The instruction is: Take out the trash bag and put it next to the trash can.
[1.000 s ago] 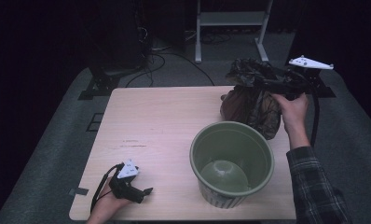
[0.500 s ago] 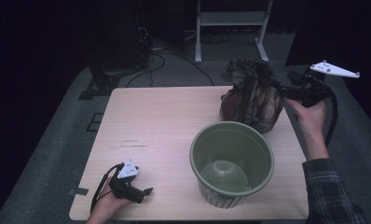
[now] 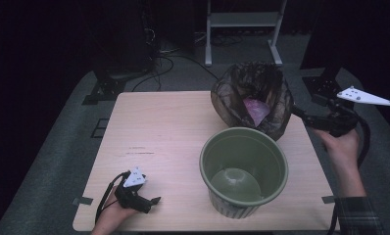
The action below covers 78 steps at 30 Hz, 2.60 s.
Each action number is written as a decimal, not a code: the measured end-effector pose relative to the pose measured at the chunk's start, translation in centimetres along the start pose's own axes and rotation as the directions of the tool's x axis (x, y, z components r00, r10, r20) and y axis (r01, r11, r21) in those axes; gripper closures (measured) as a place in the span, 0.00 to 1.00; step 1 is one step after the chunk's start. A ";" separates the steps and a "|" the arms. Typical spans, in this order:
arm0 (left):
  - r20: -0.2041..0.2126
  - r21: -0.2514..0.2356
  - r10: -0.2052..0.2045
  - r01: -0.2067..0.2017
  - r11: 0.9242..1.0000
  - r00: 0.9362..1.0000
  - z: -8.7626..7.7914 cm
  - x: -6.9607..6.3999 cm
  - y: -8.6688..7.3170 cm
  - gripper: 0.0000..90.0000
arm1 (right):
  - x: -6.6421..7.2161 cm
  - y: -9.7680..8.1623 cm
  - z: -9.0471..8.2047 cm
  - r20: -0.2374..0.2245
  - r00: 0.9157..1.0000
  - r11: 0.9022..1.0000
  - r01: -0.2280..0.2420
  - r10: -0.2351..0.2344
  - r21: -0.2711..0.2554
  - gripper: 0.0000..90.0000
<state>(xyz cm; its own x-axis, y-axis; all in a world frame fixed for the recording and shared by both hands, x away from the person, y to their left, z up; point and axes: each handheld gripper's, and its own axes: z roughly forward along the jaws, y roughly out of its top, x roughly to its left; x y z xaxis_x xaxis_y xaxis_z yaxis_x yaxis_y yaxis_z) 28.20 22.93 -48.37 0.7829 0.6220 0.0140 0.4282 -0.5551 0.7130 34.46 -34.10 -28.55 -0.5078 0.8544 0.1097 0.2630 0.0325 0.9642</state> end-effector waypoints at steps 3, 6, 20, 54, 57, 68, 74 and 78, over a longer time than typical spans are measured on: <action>0.000 -0.001 0.000 0.000 1.000 1.000 0.0 0.0 0.0 0.00 | 0.4 -1.0 -0.9 -0.013 1.000 1.000 0.006 -0.006 0.027 0.11; 0.000 -0.002 0.000 0.000 1.000 1.000 0.0 0.0 0.0 0.00 | 0.7 -2.2 -1.4 -0.011 1.000 0.998 0.020 -0.019 0.054 0.11; 0.002 0.000 0.002 -0.002 1.000 1.000 0.0 0.0 0.0 0.00 | 1.7 -7.2 -2.6 -0.036 0.999 0.991 0.023 -0.018 0.131 0.11; 0.008 -0.003 0.006 -0.006 1.000 1.000 0.0 -0.2 -0.1 0.00 | 2.3 -17.7 0.4 -0.004 0.999 0.887 0.034 -0.037 0.460 0.11; 0.008 -0.002 0.007 -0.007 1.000 1.000 0.0 -0.2 -0.1 0.00 | 2.1 -18.2 0.7 -0.001 0.999 0.880 0.036 -0.041 0.474 0.11; 0.011 -0.003 0.009 -0.009 1.000 1.000 0.0 -0.2 -0.1 0.00 | 2.2 -19.8 2.3 0.027 0.995 0.821 0.066 -0.099 0.568 0.10; 0.010 -0.001 0.010 -0.010 1.000 1.000 -0.1 -0.3 -0.1 0.00 | 2.4 -20.7 1.9 0.036 0.995 0.872 0.065 -0.095 0.485 0.11; 0.009 -0.001 0.008 -0.008 1.000 1.000 -0.1 -0.3 -0.1 0.00 | 2.5 -20.8 1.9 0.053 0.995 0.873 0.052 -0.089 0.484 0.11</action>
<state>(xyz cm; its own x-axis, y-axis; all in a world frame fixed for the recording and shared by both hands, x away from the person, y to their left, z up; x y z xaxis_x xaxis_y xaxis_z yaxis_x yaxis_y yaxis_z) 27.92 22.84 -48.37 0.7903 0.6125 0.0135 0.4215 -0.5595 0.7137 29.27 -31.67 -48.75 -0.4847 0.8746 0.0102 0.6004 0.3242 0.7310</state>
